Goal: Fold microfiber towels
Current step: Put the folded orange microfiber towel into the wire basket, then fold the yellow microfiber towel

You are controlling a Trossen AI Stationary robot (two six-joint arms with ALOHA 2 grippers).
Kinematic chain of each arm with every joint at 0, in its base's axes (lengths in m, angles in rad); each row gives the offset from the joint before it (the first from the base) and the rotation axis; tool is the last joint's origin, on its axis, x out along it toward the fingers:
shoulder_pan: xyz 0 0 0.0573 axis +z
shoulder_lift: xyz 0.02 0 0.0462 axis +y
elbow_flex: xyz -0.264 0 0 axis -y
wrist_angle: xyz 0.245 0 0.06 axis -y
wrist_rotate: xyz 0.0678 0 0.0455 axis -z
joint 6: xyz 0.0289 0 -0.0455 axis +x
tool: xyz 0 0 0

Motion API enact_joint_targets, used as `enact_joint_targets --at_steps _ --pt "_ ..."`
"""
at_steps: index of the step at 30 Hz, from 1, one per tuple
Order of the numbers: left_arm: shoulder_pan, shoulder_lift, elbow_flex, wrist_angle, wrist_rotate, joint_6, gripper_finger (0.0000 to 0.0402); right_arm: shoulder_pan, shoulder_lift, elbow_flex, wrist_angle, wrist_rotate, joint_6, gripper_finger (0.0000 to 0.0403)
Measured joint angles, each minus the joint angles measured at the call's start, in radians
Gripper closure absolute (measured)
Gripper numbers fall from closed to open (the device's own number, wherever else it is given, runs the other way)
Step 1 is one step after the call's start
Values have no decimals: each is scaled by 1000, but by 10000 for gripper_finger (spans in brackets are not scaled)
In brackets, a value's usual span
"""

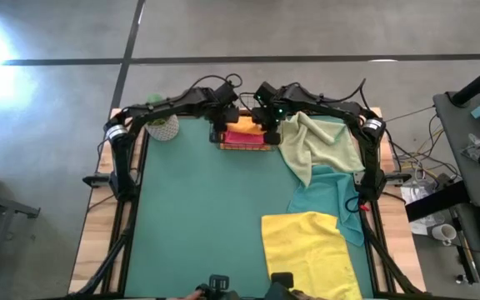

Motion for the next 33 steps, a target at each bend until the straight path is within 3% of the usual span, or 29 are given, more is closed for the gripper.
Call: enact_joint_targets --at_steps 7,16,25,33 --pt "-13 0 3 -55 4 -26 239 10 0 35 -46 -23 29 321" --pt "-14 -59 34 -80 -4 -28 233 8 -11 178 -260 -73 46 252" --pt "-17 -193 -5 -106 -6 -199 233 0 -78 250 -381 -176 96 258" --pt "-43 -313 -141 -97 -2 -313 233 8 -284 58 -357 -178 268 281"
